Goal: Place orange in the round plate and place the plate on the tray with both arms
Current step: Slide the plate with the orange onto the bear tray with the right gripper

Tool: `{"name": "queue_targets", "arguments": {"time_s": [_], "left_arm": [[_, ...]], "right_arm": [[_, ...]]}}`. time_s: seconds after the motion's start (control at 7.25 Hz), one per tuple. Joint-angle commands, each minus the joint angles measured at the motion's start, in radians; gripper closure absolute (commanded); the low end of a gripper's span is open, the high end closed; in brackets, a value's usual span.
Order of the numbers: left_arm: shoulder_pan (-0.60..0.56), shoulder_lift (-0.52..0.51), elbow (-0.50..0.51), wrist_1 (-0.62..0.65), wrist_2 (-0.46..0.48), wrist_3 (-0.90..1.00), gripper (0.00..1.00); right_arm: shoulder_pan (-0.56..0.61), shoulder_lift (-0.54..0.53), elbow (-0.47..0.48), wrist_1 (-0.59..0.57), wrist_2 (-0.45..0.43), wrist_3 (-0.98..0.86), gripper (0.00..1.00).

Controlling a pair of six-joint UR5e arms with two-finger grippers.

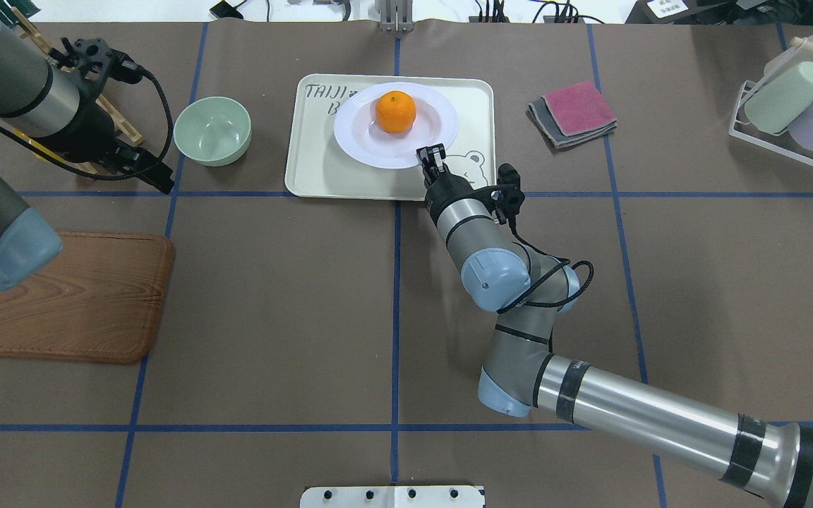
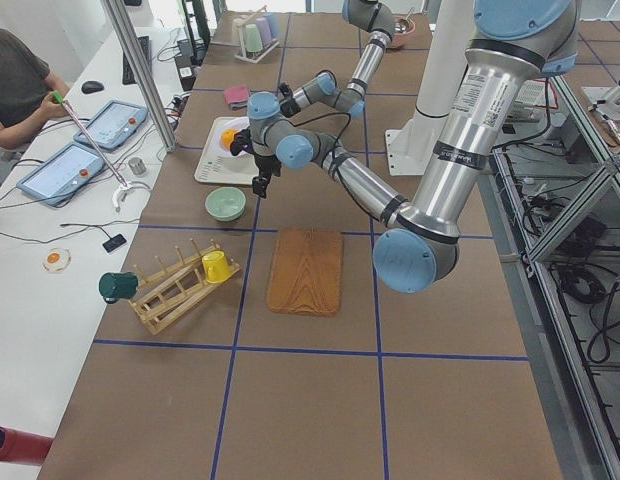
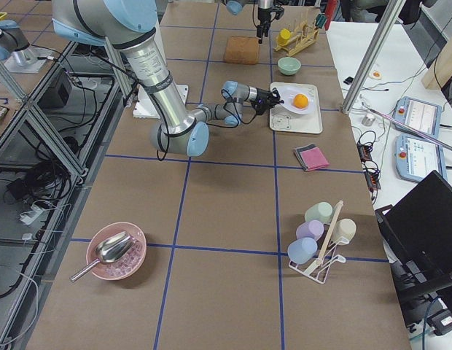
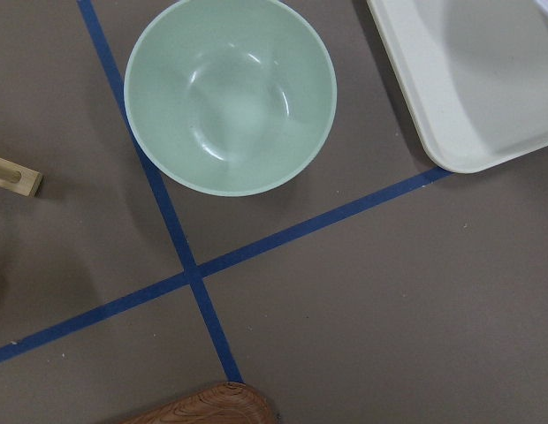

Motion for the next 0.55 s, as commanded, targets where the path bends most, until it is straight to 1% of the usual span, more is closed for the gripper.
{"name": "queue_targets", "arguments": {"time_s": [0.0, 0.14, 0.28, 0.41], "left_arm": [[0.0, 0.0, -0.008, 0.0, 0.002, -0.002, 0.01], [0.0, 0.0, -0.011, 0.0, 0.002, -0.005, 0.01], [0.0, 0.001, -0.016, 0.0, 0.002, -0.005, 0.01], [0.0, 0.001, -0.016, 0.0, 0.002, -0.005, 0.01]], "right_arm": [[-0.033, -0.004, -0.003, -0.008, -0.034, 0.009, 1.0], [-0.034, -0.004, -0.003, -0.009, -0.036, 0.009, 0.95], [-0.034, -0.01, -0.003, -0.009, -0.036, 0.009, 0.73], [-0.034, -0.01, -0.003, -0.009, -0.036, 0.007, 0.44]]}}
